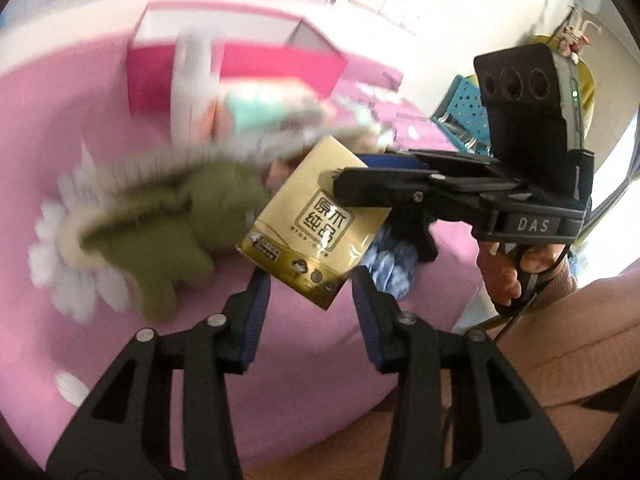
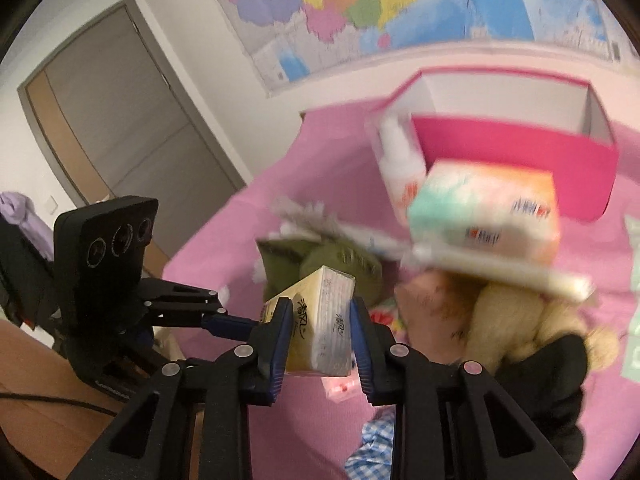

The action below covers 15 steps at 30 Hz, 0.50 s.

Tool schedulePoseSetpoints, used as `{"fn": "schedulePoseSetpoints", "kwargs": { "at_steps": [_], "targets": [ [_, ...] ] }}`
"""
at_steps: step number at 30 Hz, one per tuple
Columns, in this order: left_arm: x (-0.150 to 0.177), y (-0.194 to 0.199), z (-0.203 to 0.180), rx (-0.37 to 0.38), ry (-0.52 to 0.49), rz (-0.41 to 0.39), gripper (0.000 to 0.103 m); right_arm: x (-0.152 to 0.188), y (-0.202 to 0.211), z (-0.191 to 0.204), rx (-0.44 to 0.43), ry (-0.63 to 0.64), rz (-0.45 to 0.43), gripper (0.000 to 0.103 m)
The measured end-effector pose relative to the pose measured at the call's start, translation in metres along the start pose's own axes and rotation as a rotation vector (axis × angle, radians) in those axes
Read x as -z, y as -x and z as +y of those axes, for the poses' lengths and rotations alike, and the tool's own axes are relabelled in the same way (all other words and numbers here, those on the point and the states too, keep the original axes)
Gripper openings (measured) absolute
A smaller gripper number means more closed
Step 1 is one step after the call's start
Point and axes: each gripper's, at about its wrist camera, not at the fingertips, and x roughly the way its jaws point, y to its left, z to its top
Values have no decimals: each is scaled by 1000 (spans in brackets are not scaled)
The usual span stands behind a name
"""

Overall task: Organize soft objects
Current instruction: 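Lower the right gripper onto the yellow tissue pack and close it, then carry the yellow tissue pack into the pink box and open the right gripper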

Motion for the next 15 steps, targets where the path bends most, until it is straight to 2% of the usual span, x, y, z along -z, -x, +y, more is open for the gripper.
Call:
{"fn": "schedulePoseSetpoints", "kwargs": {
  "at_steps": [7, 10, 15],
  "targets": [
    [-67, 32, -2, -69, -91, -137, 45, -49, 26, -5, 1, -25, -169, 29],
    [-97, 41, 9, -100, -111, -184, 45, -73, 27, -11, 6, -22, -220, 29],
    [-146, 29, 17, -193, -140, -219, 45, -117, 25, -24, 10, -42, -282, 29]
  ]
}}
